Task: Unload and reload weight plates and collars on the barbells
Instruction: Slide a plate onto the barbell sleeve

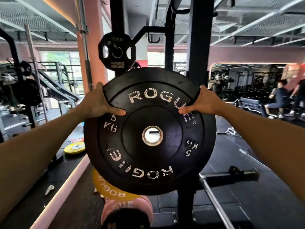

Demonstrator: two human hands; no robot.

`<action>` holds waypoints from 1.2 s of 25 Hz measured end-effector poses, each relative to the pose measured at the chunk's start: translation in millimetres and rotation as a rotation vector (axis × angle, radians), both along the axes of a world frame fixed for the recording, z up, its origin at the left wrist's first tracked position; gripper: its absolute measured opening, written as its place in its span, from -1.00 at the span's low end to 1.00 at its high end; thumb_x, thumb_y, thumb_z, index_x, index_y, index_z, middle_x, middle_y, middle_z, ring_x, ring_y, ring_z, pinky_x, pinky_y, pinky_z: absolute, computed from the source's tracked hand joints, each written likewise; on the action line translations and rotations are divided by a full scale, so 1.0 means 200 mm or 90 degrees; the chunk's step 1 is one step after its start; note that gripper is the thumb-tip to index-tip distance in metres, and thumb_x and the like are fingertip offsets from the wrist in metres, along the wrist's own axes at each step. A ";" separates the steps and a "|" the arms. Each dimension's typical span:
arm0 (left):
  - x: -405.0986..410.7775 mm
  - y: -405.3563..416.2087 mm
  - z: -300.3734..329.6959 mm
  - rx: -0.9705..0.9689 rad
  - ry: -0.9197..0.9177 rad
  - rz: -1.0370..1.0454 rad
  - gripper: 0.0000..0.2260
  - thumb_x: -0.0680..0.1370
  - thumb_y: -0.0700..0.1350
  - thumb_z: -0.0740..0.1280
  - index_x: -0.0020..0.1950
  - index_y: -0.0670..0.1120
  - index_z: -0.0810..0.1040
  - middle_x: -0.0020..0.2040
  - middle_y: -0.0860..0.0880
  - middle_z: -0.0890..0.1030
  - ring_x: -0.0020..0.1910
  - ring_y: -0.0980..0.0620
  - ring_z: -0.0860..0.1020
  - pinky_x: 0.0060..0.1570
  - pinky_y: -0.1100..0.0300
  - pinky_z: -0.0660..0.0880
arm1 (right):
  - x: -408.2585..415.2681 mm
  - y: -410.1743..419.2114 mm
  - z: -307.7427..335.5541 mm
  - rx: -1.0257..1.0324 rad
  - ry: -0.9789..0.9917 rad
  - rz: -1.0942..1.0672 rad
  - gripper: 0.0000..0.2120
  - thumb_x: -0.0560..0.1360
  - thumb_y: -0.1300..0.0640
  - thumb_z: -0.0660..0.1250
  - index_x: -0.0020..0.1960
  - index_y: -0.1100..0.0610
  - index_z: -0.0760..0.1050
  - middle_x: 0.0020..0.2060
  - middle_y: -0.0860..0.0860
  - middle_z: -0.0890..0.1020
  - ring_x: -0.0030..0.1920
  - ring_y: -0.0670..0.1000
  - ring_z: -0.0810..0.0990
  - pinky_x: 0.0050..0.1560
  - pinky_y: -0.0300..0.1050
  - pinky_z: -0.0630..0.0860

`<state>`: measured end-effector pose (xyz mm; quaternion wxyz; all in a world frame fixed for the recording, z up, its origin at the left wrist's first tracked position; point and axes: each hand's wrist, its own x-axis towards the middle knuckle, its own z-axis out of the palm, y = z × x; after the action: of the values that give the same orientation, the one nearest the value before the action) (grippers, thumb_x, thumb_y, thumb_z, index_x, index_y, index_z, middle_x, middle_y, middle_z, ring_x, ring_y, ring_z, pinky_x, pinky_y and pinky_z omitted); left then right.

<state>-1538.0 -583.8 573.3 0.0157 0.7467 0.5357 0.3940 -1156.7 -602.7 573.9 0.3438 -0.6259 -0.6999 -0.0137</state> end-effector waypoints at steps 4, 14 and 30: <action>0.37 -0.16 0.02 -0.004 -0.026 -0.037 -0.09 0.02 0.26 0.63 0.17 -0.07 0.26 -0.02 0.04 0.48 0.19 -0.20 0.50 -0.16 0.11 0.32 | 0.33 -0.28 0.07 0.015 -0.024 0.011 0.03 -0.06 -0.43 0.56 0.34 -0.07 0.46 0.03 -0.10 0.56 0.18 0.07 0.55 0.14 -0.12 0.41; 1.46 -0.20 -0.03 -0.007 -0.025 -0.048 -0.06 -0.06 0.37 0.56 0.12 0.01 0.22 -0.05 0.08 0.45 0.16 -0.19 0.51 -0.07 0.11 0.34 | 1.42 -0.37 0.02 0.014 -0.005 0.062 -0.05 -0.04 -0.38 0.59 0.30 -0.09 0.49 0.15 -0.05 0.59 0.20 0.04 0.56 0.25 -0.11 0.40; 2.41 -0.30 -0.86 -0.061 -0.058 -0.013 -0.12 -0.03 0.31 0.59 0.08 0.02 0.25 -0.15 0.23 0.43 -0.05 0.02 0.45 -0.23 0.16 0.31 | 2.36 -0.30 -0.81 -0.084 0.044 -0.007 0.18 -0.19 -0.47 0.56 0.27 0.10 0.36 0.10 -0.02 0.53 0.13 0.03 0.48 0.17 -0.01 0.46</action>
<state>-1056.7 -643.4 401.8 0.0799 0.7319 0.5452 0.4008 -685.6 -663.3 411.6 0.3257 -0.6509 -0.6838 0.0521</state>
